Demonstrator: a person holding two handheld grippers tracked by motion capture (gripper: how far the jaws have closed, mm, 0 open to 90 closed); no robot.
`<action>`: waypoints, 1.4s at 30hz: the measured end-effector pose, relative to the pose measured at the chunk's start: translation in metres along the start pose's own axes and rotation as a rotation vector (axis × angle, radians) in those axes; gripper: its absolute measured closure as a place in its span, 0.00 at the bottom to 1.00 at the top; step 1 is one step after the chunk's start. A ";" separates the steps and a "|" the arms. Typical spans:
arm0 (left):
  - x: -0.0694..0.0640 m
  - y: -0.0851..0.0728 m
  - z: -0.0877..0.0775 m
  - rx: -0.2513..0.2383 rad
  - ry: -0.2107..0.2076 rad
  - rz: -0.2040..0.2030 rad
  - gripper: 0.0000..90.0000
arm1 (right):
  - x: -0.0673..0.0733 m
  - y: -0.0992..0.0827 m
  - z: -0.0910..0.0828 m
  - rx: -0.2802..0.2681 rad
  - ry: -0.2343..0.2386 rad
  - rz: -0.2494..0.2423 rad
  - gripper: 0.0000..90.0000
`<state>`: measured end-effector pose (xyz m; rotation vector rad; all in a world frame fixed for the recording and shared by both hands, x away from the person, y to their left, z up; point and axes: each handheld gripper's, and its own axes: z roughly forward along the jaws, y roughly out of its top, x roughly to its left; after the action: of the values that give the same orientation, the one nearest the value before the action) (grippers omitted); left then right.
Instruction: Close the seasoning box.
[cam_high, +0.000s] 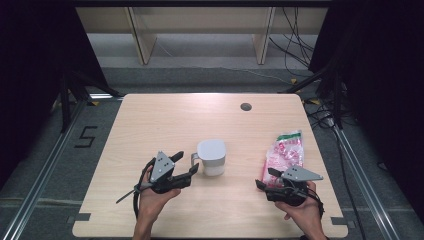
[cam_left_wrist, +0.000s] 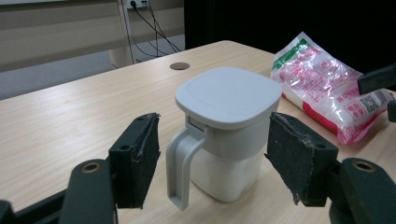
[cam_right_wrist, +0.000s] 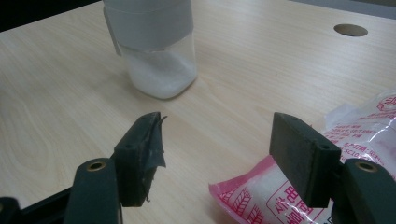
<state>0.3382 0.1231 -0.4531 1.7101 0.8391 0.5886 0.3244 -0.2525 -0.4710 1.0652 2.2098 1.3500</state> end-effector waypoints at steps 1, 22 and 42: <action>0.000 -0.001 -0.001 0.002 -0.003 0.009 0.37 | 0.000 0.000 0.000 0.000 0.000 0.001 0.39; -0.013 -0.022 -0.014 0.029 -0.009 0.014 0.34 | -0.001 -0.001 0.001 -0.006 0.014 -0.020 0.39; -0.032 -0.042 -0.023 0.022 -0.025 -0.052 0.32 | 0.003 0.000 0.002 -0.006 0.004 -0.035 0.39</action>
<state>0.2911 0.1193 -0.4855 1.7074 0.8724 0.5231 0.3235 -0.2486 -0.4716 1.0175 2.2155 1.3439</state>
